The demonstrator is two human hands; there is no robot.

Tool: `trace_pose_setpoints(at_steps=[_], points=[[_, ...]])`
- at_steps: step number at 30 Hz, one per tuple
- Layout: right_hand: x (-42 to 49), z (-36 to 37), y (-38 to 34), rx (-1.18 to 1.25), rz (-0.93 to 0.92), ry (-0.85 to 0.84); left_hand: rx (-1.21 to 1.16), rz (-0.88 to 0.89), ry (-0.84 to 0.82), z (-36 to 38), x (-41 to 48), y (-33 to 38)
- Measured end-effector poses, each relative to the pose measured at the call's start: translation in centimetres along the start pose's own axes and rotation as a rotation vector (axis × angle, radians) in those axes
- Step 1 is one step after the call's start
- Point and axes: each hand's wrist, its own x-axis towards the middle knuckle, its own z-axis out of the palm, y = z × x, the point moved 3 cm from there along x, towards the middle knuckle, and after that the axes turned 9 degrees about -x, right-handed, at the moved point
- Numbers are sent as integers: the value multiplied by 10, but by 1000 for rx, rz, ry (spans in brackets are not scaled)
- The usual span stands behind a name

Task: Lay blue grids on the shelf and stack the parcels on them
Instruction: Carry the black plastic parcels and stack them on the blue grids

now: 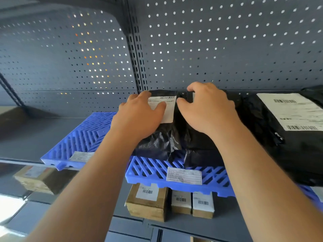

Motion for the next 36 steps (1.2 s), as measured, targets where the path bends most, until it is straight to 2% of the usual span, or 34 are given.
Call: trace_pose_setpoints(at_steps=[8,16,27,36], points=[[-15,2,-37,0,-150,2,-78,-35,164,-28,-28,-27],[-44,8,-121,10,-303,28,-100,-91,308,-83,-63,-86],[-105,69,-286,121,-486,-71,-28,-255,384,-180,-127,-223],[-176,143,-404,205,-634,-255,70,-461,398,-237,-204,-340]])
